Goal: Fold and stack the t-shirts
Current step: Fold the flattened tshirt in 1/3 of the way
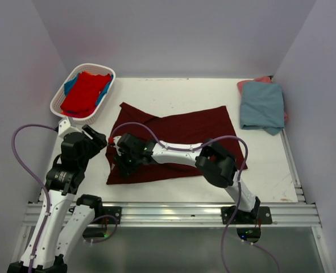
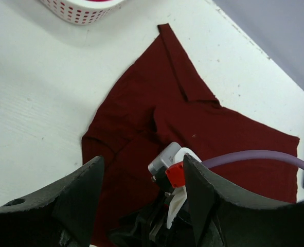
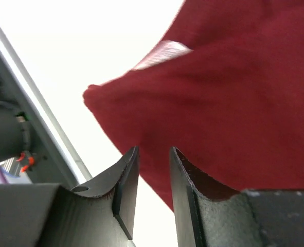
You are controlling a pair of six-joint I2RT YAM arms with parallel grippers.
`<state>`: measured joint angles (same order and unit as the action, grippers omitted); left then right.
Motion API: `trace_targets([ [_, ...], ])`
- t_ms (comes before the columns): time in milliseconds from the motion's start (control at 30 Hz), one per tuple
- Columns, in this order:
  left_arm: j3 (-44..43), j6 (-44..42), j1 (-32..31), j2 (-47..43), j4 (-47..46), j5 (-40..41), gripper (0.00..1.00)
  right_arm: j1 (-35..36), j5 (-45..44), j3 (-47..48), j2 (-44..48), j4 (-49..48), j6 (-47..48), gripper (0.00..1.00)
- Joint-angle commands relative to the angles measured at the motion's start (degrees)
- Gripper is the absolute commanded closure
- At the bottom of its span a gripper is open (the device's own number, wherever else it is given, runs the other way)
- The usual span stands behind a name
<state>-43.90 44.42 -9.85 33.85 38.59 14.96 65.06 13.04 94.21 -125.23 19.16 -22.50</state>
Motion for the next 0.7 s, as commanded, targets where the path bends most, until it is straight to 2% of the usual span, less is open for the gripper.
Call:
trace_targets([
  [0, 1.27, 1.01, -0.26, 0.08, 0.70, -0.11, 0.33, 1.21, 0.85, 3.43, -0.89, 2.72, 0.00, 0.65],
  [133, 2.85, 0.67, -0.26, -0.71, -0.70, -0.28, 0.31, 1.48, -0.29, 3.96, -1.60, 3.16, 0.00, 0.65],
  [233, 4.87, -0.74, -0.26, 1.91, -1.85, -1.77, 0.32, 1.39, -2.40, 4.22, -1.16, 4.57, 0.61, 0.67],
  [300, 6.28, -1.35, -0.26, 4.03, -2.81, -5.27, 0.33, 1.13, -7.75, 2.74, 0.76, 5.10, 0.97, 0.68],
  [400, 8.91, -3.81, -0.26, 7.19, -5.36, -12.74, 0.39, -1.15, -15.47, -2.88, 8.22, 4.23, 1.06, 0.69],
  [467, 9.71, -5.48, -0.26, 8.95, -4.76, -16.69, 0.43, -4.57, -21.88, -9.82, 16.75, 2.04, 0.27, 0.69],
  [533, 8.84, -6.36, -1.05, 10.18, -4.05, -18.91, 0.48, -10.00, -23.49, -15.60, 24.11, 0.97, -0.96, 0.69],
  [667, 7.08, -6.28, -1.05, 11.68, 1.38, -20.58, 0.49, -18.02, -24.90, -19.85, 31.16, 2.37, -0.35, 0.69],
])
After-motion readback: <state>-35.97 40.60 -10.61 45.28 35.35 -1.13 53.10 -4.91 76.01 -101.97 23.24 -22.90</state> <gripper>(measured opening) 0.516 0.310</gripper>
